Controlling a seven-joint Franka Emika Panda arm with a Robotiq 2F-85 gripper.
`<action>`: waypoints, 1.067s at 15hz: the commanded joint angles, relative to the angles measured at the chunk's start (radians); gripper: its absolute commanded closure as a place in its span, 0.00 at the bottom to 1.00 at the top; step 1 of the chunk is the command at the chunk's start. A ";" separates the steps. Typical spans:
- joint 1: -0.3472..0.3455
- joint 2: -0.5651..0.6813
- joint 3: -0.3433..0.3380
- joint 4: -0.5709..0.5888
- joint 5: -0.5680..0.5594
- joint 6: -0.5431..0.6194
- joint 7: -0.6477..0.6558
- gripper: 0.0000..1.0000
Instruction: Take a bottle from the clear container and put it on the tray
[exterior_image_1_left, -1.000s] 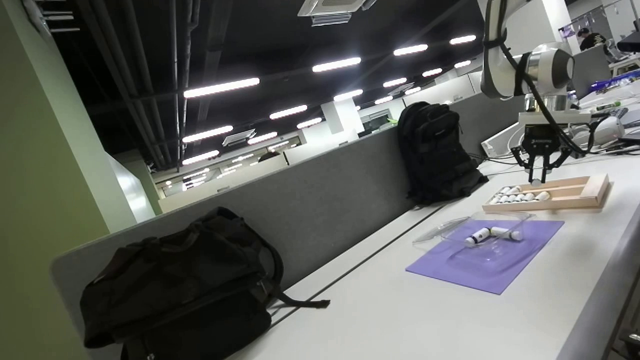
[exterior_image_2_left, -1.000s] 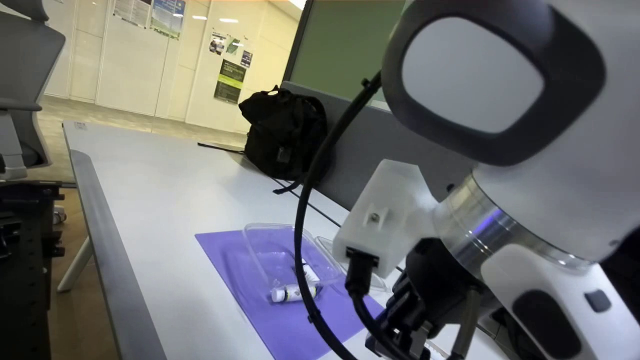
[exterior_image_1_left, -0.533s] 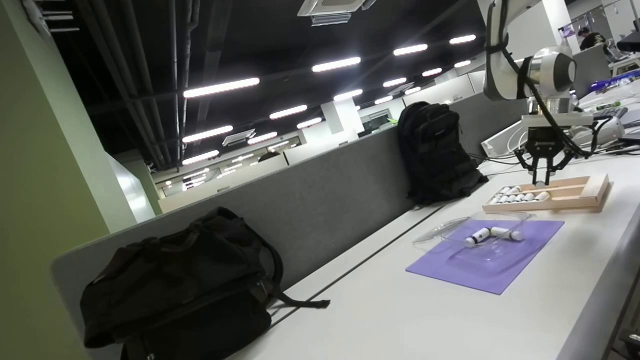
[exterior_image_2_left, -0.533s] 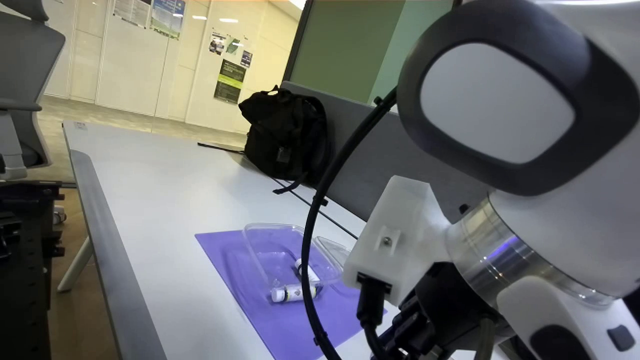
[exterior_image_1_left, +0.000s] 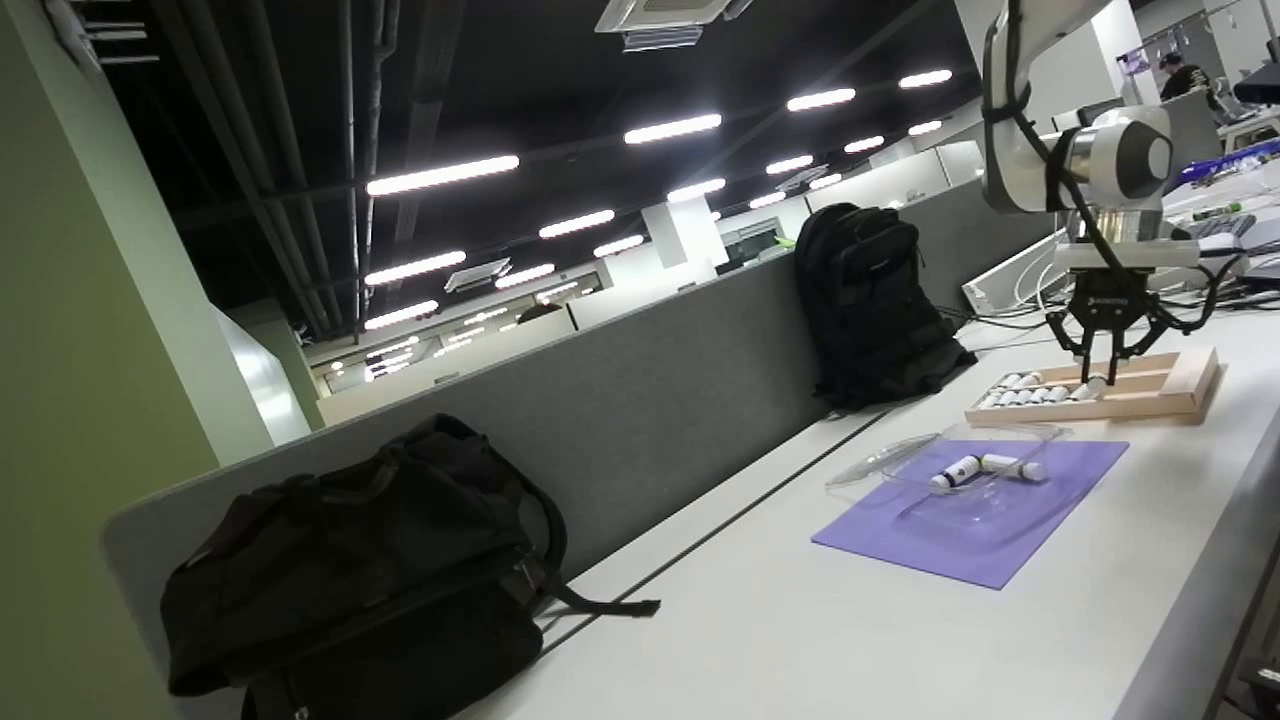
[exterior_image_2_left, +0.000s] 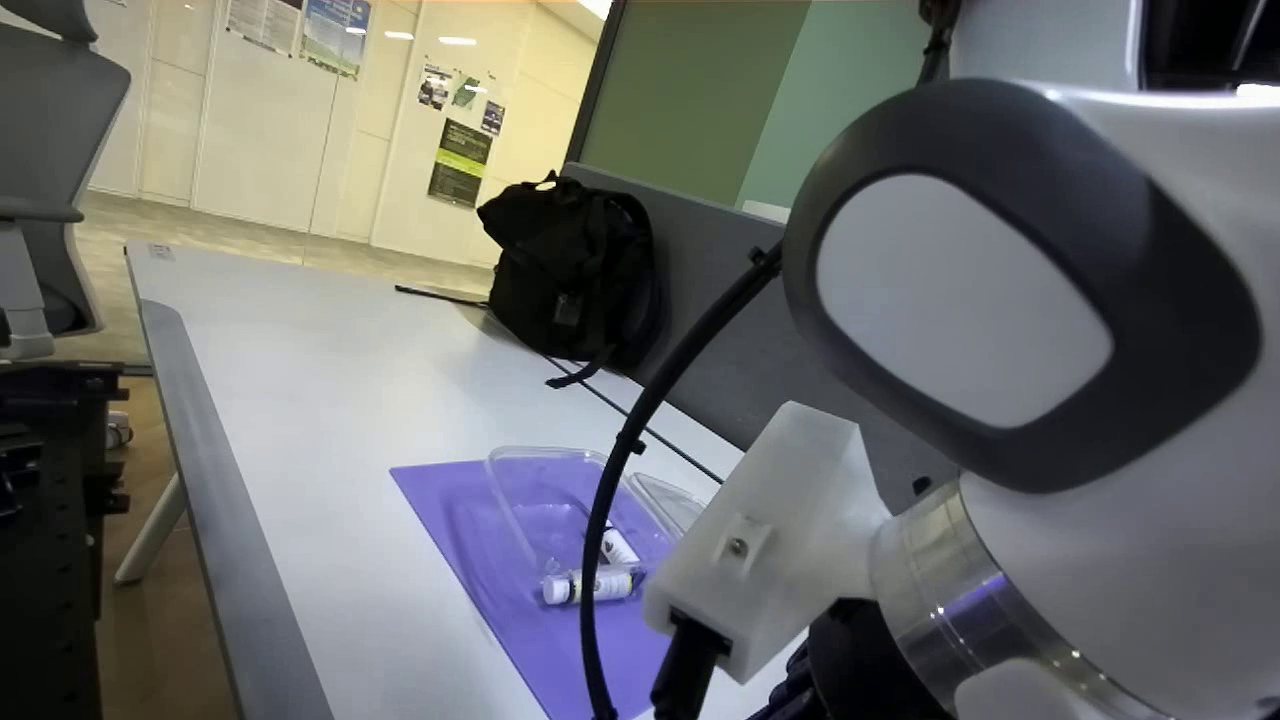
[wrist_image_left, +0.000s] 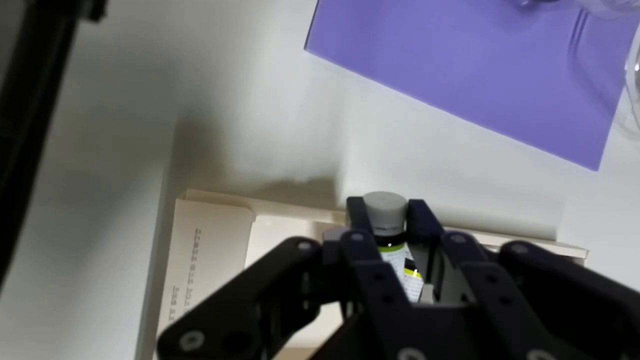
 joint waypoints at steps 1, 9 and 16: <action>-0.025 0.038 -0.004 0.046 0.030 -0.044 0.025 0.94; -0.060 0.109 -0.019 0.119 0.058 -0.071 0.055 0.94; -0.064 0.144 -0.019 0.151 0.056 -0.077 0.069 0.49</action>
